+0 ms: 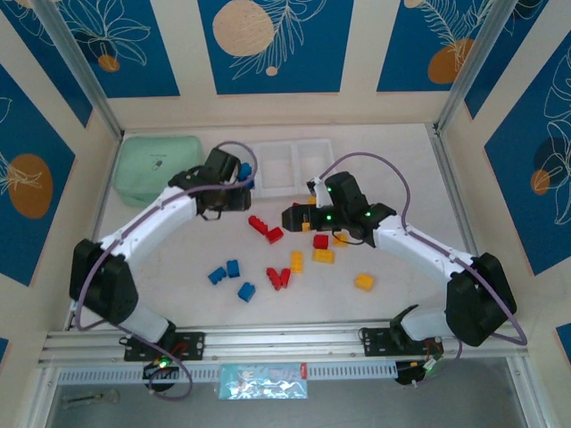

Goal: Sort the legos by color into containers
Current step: Pick up the lego from the middle-left of the table.

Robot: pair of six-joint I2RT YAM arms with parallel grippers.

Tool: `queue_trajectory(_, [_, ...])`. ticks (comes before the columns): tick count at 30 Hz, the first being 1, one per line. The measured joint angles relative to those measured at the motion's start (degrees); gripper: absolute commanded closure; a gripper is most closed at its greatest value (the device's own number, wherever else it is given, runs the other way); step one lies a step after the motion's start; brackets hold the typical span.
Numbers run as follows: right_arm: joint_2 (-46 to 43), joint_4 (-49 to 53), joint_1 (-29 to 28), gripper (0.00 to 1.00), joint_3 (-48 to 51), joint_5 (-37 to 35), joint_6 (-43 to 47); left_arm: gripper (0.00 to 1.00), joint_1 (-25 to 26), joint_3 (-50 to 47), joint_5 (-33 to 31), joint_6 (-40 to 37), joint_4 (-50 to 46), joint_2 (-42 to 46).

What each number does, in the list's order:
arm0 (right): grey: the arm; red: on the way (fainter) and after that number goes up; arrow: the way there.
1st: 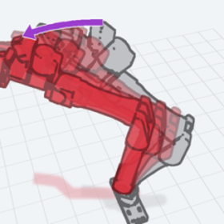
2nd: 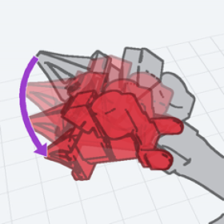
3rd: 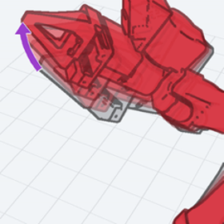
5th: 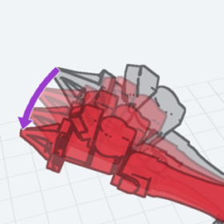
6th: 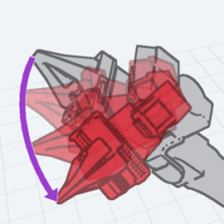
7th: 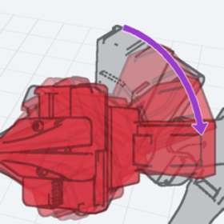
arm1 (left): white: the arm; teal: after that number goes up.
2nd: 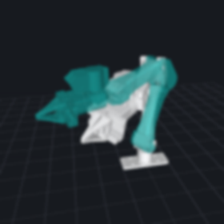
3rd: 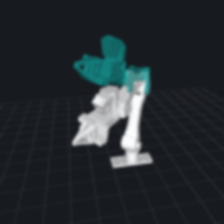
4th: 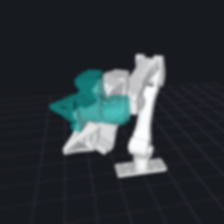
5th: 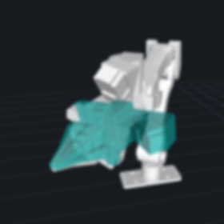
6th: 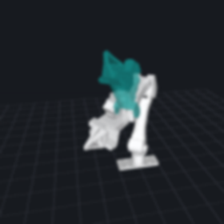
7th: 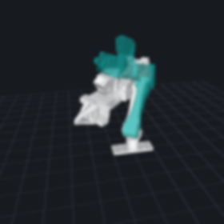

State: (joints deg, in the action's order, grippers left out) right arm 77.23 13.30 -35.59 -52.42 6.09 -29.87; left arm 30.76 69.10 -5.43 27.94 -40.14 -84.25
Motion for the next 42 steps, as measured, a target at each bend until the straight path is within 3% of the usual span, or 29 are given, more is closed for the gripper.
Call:
queue_trajectory(6, [-0.63,-0.48,-5.90,0.01,3.37,-1.70,-1.01,0.40,3.78,-12.17,1.79,4.22,-1.49,8.44])
queue_trajectory(13, [-0.63,-2.40,-9.07,0.01,7.96,-3.34,-4.00,0.40,6.64,-19.50,4.24,7.82,-1.03,8.94])
queue_trajectory(22, [-0.61,-3.93,-9.79,0.01,8.33,-5.27,-5.18,0.41,7.21,-21.03,5.95,8.70,2.23,3.82])
queue_trajectory(31, [0.42,-4.92,-9.84,0.01,8.33,-5.97,-5.16,0.51,7.58,-21.73,5.68,9.53,4.57,0.98])
queue_trajectory(42, [0.83,-5.20,-9.70,0.01,8.41,-6.23,-5.16,0.51,8.07,-22.62,4.55,9.57,5.60,-1.33])
